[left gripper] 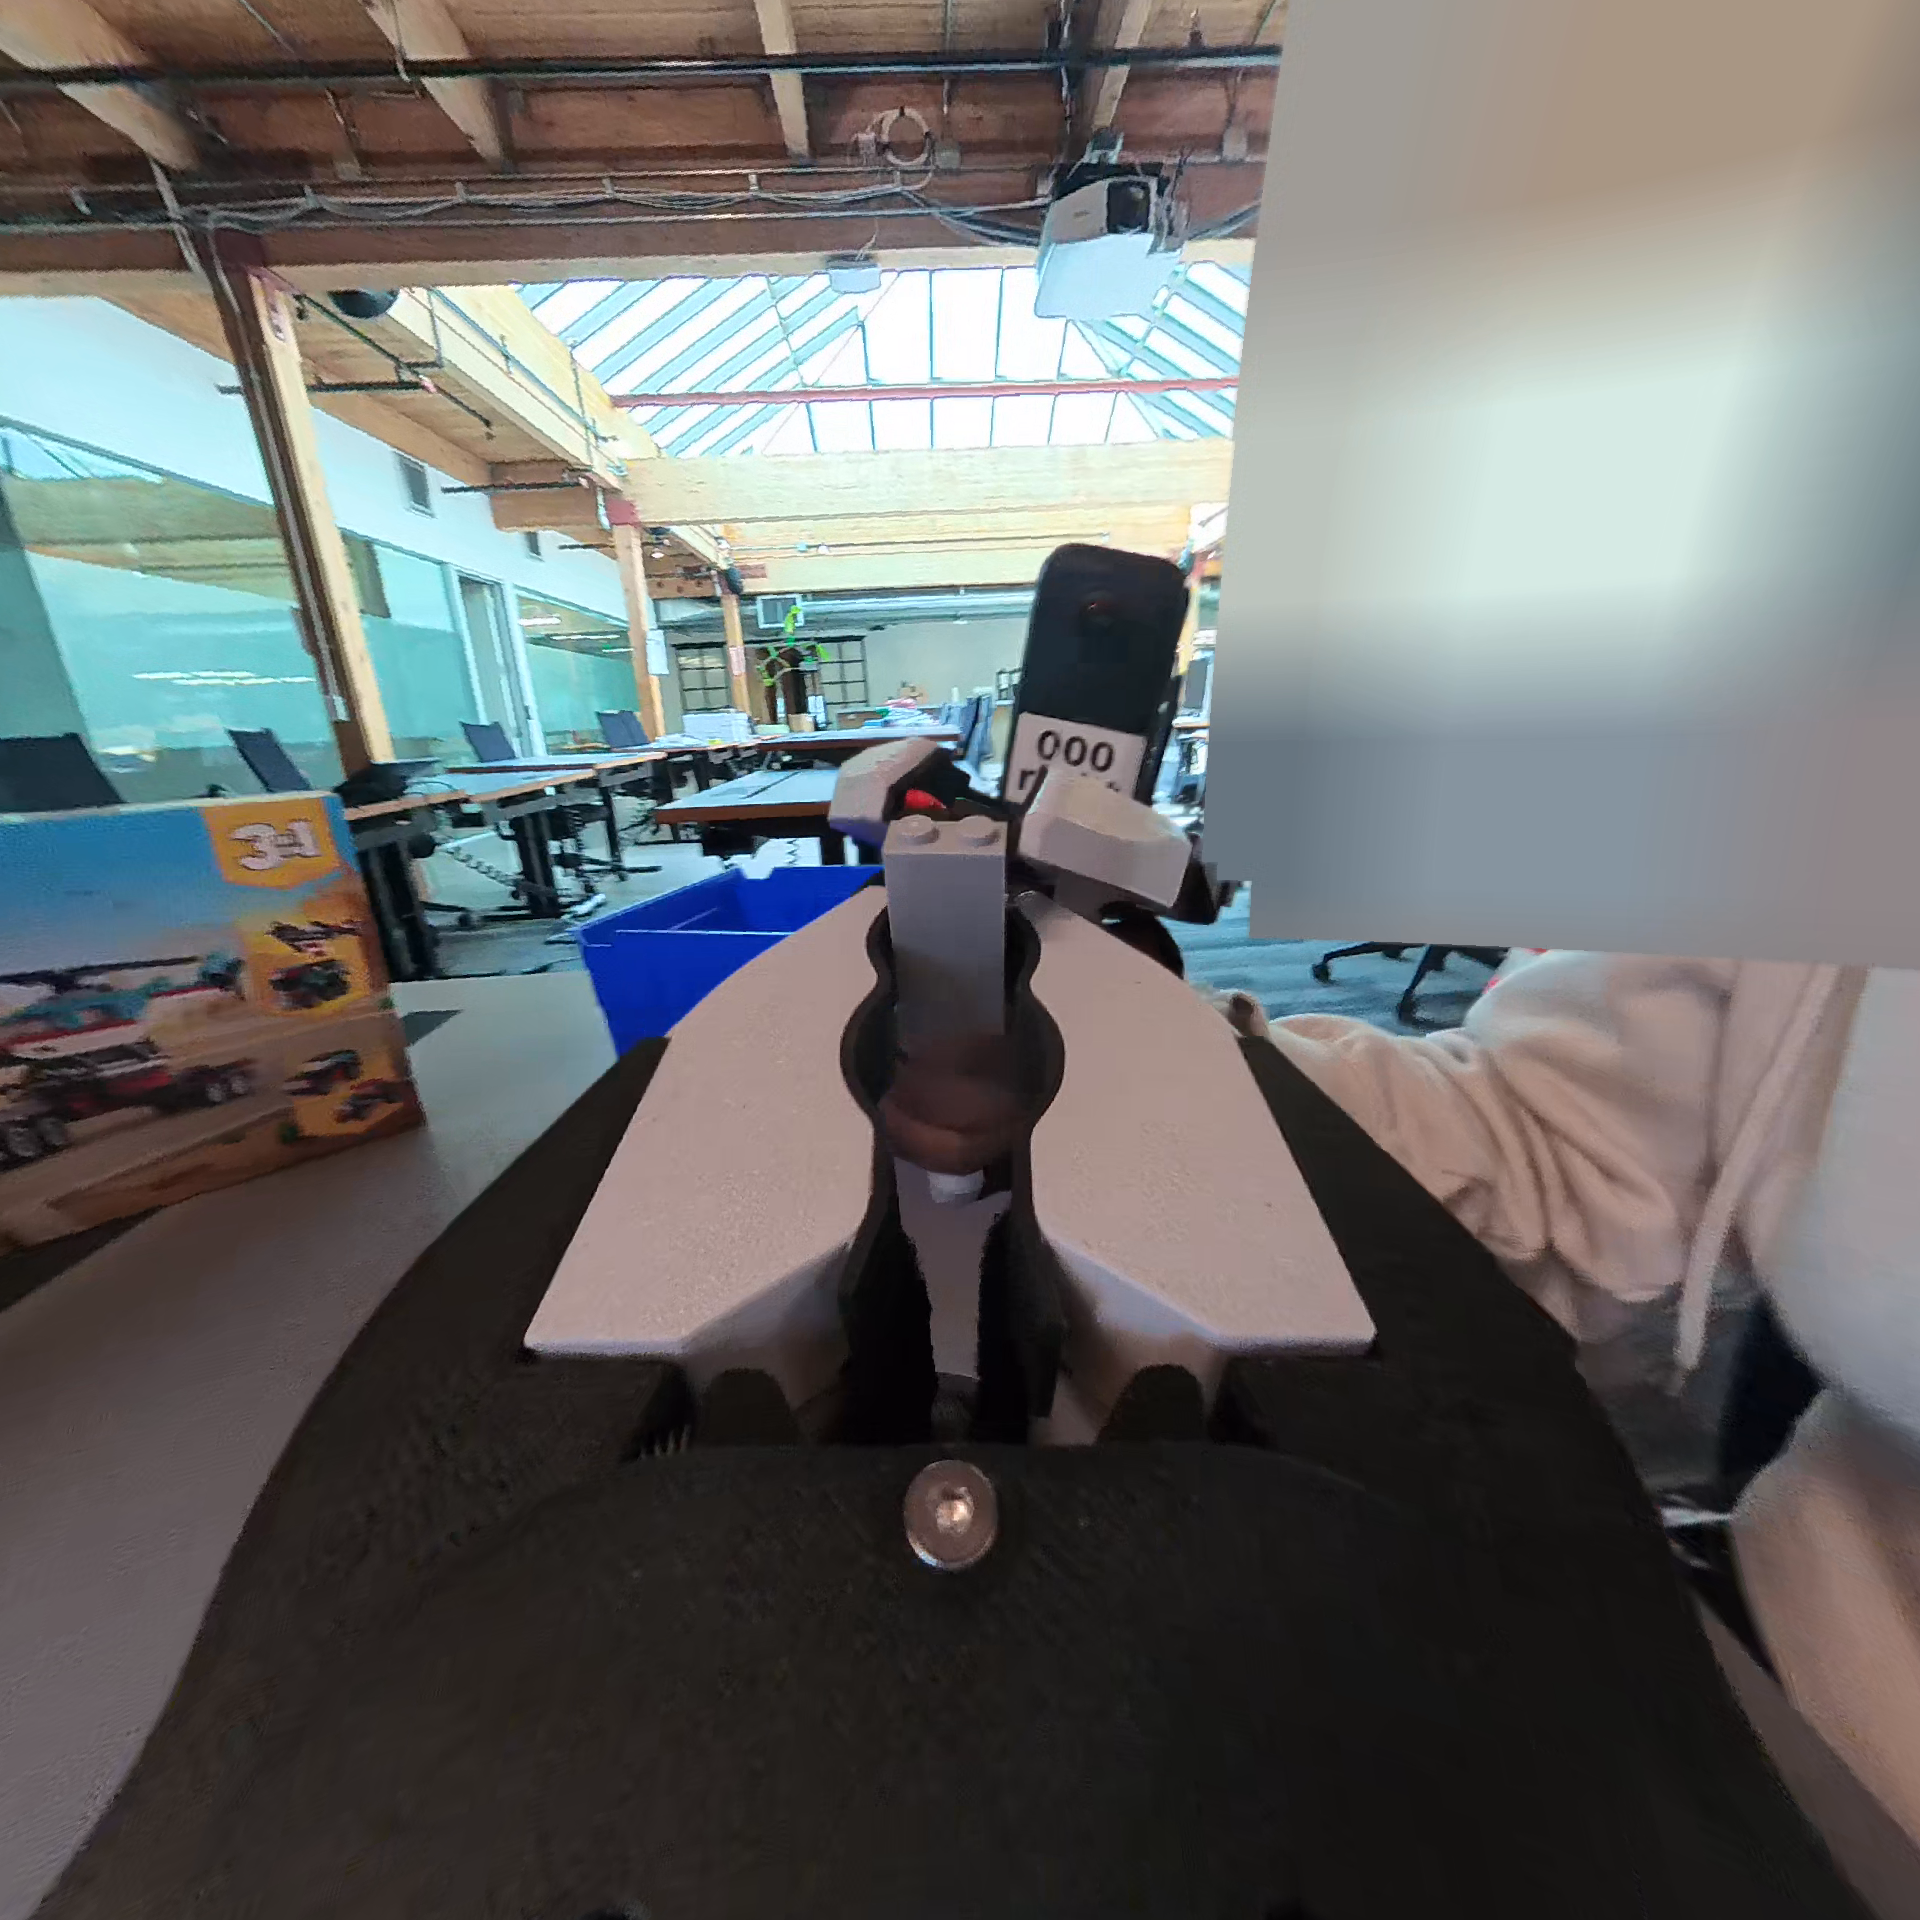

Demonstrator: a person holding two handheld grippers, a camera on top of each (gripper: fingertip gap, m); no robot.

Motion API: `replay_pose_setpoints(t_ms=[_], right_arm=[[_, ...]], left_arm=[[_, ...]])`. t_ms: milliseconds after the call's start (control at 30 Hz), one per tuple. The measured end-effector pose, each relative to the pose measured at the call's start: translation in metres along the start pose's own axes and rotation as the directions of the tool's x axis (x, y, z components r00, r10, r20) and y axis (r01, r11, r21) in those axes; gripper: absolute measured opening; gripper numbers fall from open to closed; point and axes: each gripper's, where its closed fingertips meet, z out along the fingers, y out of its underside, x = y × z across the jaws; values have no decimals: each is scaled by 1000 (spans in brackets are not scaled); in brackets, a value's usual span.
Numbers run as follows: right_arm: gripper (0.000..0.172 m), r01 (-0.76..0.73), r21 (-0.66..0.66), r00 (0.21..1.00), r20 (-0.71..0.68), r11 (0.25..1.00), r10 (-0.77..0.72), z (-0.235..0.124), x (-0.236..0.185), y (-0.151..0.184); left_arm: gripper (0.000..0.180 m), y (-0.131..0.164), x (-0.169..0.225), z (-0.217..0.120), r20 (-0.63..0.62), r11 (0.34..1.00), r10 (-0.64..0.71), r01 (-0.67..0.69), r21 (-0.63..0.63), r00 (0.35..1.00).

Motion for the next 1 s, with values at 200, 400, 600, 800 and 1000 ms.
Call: replay_pose_setpoints(t_ms=[200,400,600,800,1000], right_arm=[[6,-197,50,978,85,979,193,-2,-1,-4],[0,-164,6,983,88,986,163,-1,-4,2],[6,-187,51,982,1,981,187,-16,20,-4],[14,-184,162,938,-266,969,223,-56,75,-15],[22,-196,61,684,-707,979,181,-125,144,8]], left_arm=[[18,-10,10,-4,-165,971,-209,225,84,964],[18,-4,11,-3,-158,980,-187,196,43,969],[18,4,-13,-11,-23,992,-128,128,-11,992],[18,-17,-78,-48,394,985,-122,63,160,911],[18,-12,-96,-63,493,992,-87,29,124,866]])
